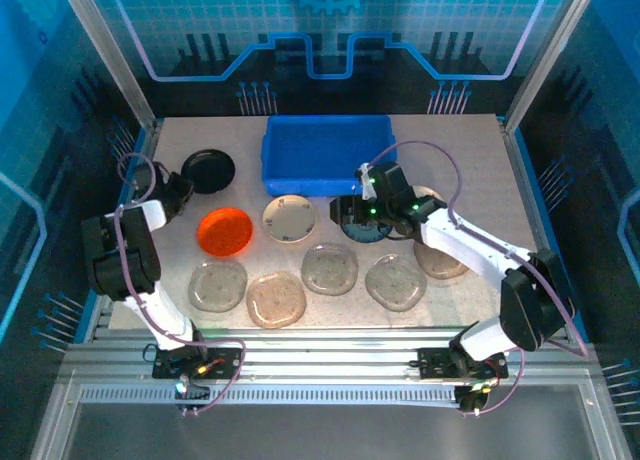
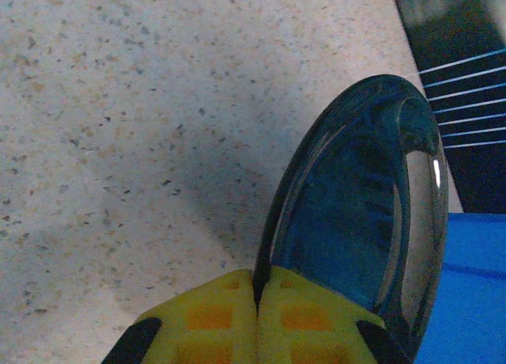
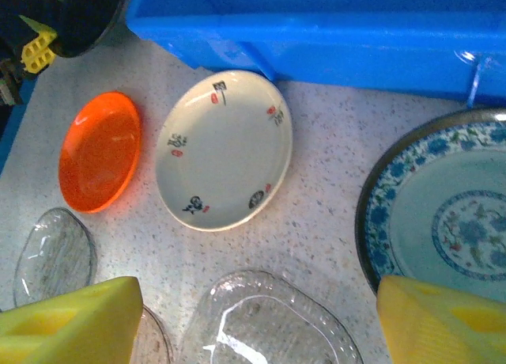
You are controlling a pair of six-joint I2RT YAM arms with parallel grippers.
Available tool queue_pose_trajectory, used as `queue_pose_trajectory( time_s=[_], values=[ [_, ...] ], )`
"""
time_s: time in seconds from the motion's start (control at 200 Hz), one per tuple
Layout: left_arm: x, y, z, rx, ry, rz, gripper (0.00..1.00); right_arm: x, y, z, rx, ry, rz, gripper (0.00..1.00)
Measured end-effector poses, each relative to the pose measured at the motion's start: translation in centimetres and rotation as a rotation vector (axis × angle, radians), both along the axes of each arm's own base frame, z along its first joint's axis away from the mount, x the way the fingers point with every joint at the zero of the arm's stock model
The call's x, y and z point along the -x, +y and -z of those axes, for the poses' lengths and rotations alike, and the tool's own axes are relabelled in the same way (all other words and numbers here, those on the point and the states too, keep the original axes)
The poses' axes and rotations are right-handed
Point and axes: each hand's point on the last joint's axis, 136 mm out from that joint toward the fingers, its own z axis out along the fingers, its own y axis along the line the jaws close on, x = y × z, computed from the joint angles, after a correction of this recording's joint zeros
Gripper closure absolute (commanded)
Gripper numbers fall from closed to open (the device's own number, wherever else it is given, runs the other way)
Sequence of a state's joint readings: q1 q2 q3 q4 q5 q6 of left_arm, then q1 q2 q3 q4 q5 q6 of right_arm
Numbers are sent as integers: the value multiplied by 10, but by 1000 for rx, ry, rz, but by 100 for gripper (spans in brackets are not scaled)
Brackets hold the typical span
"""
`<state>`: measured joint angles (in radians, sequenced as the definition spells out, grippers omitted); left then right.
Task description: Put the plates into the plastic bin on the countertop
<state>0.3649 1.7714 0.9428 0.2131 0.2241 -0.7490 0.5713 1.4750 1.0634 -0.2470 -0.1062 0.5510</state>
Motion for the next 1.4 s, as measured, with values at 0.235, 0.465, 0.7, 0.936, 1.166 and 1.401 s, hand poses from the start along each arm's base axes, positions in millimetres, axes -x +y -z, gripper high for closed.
queue_pose_trajectory(
  time_s=[0.235,0.465,0.7,0.936,1.166,1.401],
  values=[
    [12,-14,-73,-78,-110,51,100,-9,9,-30,-17,-68,-32,19],
    [4,-95,-160,-144,-234,311,100,-20,21,-70,-51,-187,-85,12],
    [18,-217,-189,-104,-259,653,100,-29,25,-98,-113,-262,-111,12],
    [34,-285,-188,-65,-242,827,100,-53,4,-112,-198,-295,-50,17],
    [41,-317,-171,-47,-199,902,100,-67,-16,-105,-266,-247,18,100],
    [38,-315,-169,-60,-188,887,100,-88,-22,-77,-310,-138,82,100]
  ],
)
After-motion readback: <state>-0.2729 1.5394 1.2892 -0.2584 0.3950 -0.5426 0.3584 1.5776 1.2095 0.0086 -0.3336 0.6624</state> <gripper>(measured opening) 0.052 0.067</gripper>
